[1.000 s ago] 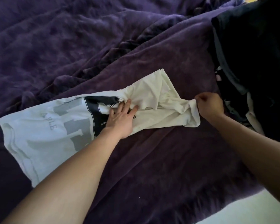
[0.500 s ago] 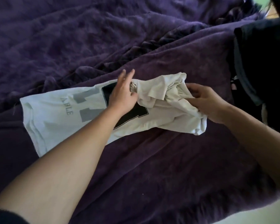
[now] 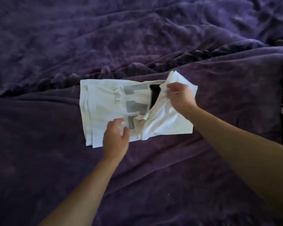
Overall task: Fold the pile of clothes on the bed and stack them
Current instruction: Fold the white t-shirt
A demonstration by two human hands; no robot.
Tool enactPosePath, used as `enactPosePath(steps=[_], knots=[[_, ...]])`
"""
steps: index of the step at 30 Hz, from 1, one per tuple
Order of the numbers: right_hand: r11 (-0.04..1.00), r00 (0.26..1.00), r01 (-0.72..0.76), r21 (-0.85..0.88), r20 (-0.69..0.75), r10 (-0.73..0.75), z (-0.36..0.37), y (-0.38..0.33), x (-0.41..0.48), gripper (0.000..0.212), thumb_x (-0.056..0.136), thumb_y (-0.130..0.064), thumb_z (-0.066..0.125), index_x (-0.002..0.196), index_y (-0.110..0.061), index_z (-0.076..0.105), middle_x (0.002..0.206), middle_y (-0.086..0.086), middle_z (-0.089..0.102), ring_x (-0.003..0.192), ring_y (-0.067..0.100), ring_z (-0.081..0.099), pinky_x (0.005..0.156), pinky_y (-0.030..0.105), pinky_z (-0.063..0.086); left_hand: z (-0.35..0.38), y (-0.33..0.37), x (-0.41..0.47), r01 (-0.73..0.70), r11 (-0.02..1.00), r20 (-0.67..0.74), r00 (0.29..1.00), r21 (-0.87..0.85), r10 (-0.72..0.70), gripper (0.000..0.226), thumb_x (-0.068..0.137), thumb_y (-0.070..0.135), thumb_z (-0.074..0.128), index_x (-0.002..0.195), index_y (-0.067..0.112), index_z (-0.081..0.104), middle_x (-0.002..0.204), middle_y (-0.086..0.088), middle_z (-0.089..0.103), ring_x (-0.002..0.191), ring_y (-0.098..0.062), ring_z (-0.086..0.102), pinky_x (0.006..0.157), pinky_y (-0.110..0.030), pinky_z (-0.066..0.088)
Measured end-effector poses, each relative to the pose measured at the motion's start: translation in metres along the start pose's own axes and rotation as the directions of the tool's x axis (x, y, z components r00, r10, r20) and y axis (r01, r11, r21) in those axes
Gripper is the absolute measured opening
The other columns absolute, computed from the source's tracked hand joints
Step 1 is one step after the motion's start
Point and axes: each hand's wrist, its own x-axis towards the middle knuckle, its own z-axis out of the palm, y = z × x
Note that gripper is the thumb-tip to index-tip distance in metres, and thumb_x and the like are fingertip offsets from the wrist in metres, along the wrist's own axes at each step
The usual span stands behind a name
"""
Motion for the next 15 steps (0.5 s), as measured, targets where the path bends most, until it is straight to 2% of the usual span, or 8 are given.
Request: enactPosePath(steps=[2,4,5,7,9,10,12,15], knots=[[0.962,0.962,0.04,-0.27,-0.248,-0.11,-0.018,0.022,0.011,0.043,0.087,-0.023,0.06,0.129,-0.025,0.054,0.127,0.004,0.056,0.114,0.025,0.053,0.088,0.041,0.049,0.015,0.007,-0.011,-0.197,0.979,0.055,0.979,0.059,0.194,0.032,0.085,0.021,0.063,0.117,0.018,0.061,0.115,-0.004,0.056,0.101,-0.024,0.056,0.079,-0.038,0.051],[0.919,0.969,-0.001,-0.395,-0.226,-0.096,-0.036,0.031,0.024,0.055,0.083,-0.033,0.067,0.134,-0.03,0.046,0.135,0.003,0.048,0.122,0.026,0.045,0.089,0.043,0.046,0.04,0.015,-0.015,-0.441,0.869,0.197,0.894,0.227,0.402,0.041,0.083,0.026,0.063,0.124,0.024,0.058,0.131,-0.005,0.049,0.114,-0.026,0.049,0.086,-0.039,0.048],[0.911,0.986,0.015,-0.411,-0.146,-0.083,-0.041,0.03,0.034,0.049,0.082,-0.036,0.068,0.128,-0.032,0.051,0.129,0.003,0.053,0.119,0.027,0.049,0.085,0.04,0.047,0.052,0.017,-0.016,-0.518,0.805,0.284,0.85,0.289,0.444,0.047,0.083,0.028,0.063,0.129,0.026,0.055,0.14,-0.005,0.043,0.12,-0.027,0.045,0.09,-0.04,0.044],[0.901,0.992,0.123,-0.415,0.015,-0.128,-0.042,0.02,0.053,0.018,0.082,-0.035,0.066,0.099,-0.03,0.067,0.097,0.003,0.065,0.099,0.028,0.061,0.07,0.031,0.042,0.068,0.014,-0.014,-0.545,0.749,0.398,0.825,0.377,0.4,0.059,0.082,0.027,0.063,0.138,0.029,0.043,0.15,-0.002,0.03,0.13,-0.027,0.037,0.097,-0.04,0.037],[0.847,0.963,0.258,-0.465,0.059,-0.262,-0.031,0.011,0.072,0.014,0.081,-0.032,0.065,0.091,-0.024,0.071,0.087,0.004,0.067,0.09,0.028,0.062,0.067,0.028,0.038,0.075,0.002,-0.01,-0.518,0.74,0.443,0.835,0.429,0.327,0.067,0.085,0.026,0.06,0.145,0.028,0.03,0.155,0.001,0.019,0.136,-0.024,0.028,0.102,-0.038,0.032],[0.83,0.958,0.275,-0.486,0.07,-0.277,-0.023,0.009,0.079,0.019,0.08,-0.032,0.064,0.096,-0.023,0.071,0.092,0.006,0.069,0.092,0.028,0.062,0.068,0.028,0.039,0.076,-0.004,-0.009,-0.524,0.728,0.451,0.831,0.442,0.324,0.068,0.086,0.026,0.058,0.146,0.027,0.027,0.156,0.002,0.016,0.137,-0.023,0.025,0.104,-0.038,0.031],[0.823,0.977,0.21,-0.527,0.081,-0.197,-0.013,0.012,0.088,0.037,0.078,-0.038,0.065,0.112,-0.025,0.065,0.112,0.008,0.065,0.106,0.029,0.057,0.077,0.033,0.044,0.071,-0.008,-0.008,-0.552,0.723,0.465,0.812,0.415,0.353,0.065,0.085,0.024,0.058,0.144,0.025,0.032,0.155,0.001,0.02,0.137,-0.023,0.027,0.105,-0.039,0.032],[0.89,0.99,0.032,-0.454,-0.105,-0.089,-0.024,0.03,0.077,0.076,0.071,-0.056,0.069,0.136,-0.027,0.043,0.135,0.007,0.046,0.126,0.028,0.043,0.096,0.044,0.041,0.056,-0.006,-0.008,-0.533,0.744,0.314,0.844,0.404,0.434,0.044,0.079,0.015,0.062,0.122,0.02,0.057,0.141,-0.003,0.044,0.124,-0.026,0.044,0.093,-0.041,0.045]])
